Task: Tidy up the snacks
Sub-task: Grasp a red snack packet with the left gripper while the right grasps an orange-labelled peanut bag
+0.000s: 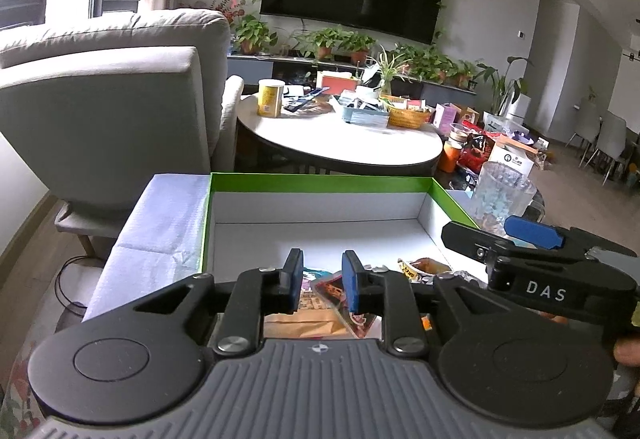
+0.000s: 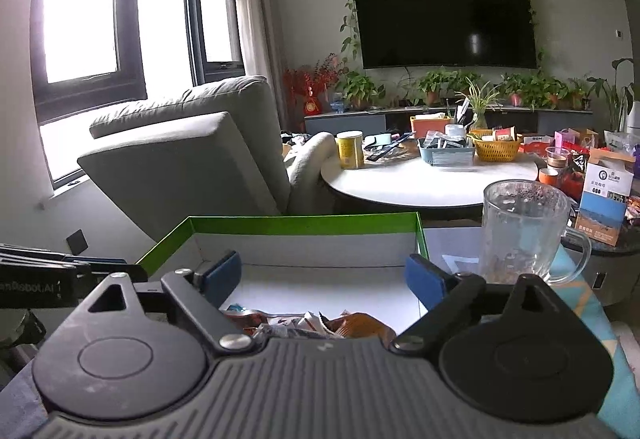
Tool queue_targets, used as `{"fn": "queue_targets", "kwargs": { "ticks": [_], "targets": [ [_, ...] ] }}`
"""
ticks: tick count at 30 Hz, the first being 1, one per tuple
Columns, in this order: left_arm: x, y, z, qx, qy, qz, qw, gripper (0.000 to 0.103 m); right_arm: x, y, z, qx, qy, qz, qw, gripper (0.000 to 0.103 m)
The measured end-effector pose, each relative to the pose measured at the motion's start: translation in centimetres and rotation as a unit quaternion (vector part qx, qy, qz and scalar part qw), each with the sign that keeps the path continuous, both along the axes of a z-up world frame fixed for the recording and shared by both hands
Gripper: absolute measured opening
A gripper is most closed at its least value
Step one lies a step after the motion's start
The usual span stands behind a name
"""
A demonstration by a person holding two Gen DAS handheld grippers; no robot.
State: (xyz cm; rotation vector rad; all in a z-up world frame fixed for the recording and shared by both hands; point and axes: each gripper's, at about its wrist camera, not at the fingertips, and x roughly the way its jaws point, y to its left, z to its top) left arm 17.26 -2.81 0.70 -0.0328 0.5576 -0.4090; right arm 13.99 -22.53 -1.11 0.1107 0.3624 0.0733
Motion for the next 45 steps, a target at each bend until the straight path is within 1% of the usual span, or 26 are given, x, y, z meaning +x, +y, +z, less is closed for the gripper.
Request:
{"fn": "queue_targets", "kwargs": {
  "ticks": [5,9,13,16,21,24,27,30,35,42,45],
  "targets": [
    [-0.9,0.9,0.5,-0.001,-0.004,0.010,0.9999,0.020,-0.8,0.0,0.4,0.005,-0.001,0.003,1.000,0.053],
    [-1.9,2.1,0.7,-0.003,-0.004,0.026,0.9997,0.026,-1.8,0.0,0.8,0.004,-0.004,0.002,1.000,0.053],
    [-3.1,3.5,0.5,0.002,-0.001,0.041,0.9992,0.028,-2.9,-0.3,1.1,0.002,-0.007,0.000,1.000,0.053],
    [-3.9,5.0,0.3,0.002,0.002,0.057,0.9984,0.033,-3.8,-0.4,1.3,-0.004,-0.009,-0.004,1.000,0.053],
    [-5.3,7.7,-0.5,-0.004,0.016,0.088,0.9960,0.038,-5.7,-1.2,1.0,-0.001,-0.003,-0.019,1.000,0.053],
    [-6.3,8.9,-1.4,-0.004,0.032,0.096,0.9949,0.039,-6.6,-1.6,0.6,0.009,0.010,-0.030,0.999,0.053],
    [-6.9,9.5,-2.3,0.003,0.047,0.090,0.9948,0.040,-7.5,-1.6,0.1,0.013,0.022,-0.036,0.999,0.053],
    [-7.7,9.7,-3.5,0.015,0.062,0.073,0.9953,0.041,-8.4,-1.5,-0.4,0.010,0.034,-0.037,0.999,0.053],
    [-7.9,9.5,-5.3,0.031,0.082,0.058,0.9945,0.041,-9.5,-1.1,-1.3,0.002,0.056,-0.035,0.998,0.053],
    [-7.4,9.4,-6.2,0.035,0.080,0.056,0.9946,0.041,-11.1,-0.4,-2.9,-0.011,0.090,-0.025,0.996,0.053],
    [-6.9,9.5,-6.4,0.041,0.080,0.058,0.9943,0.041,-11.1,0.0,-3.4,-0.014,0.103,-0.015,0.995,0.053]
  ]
}}
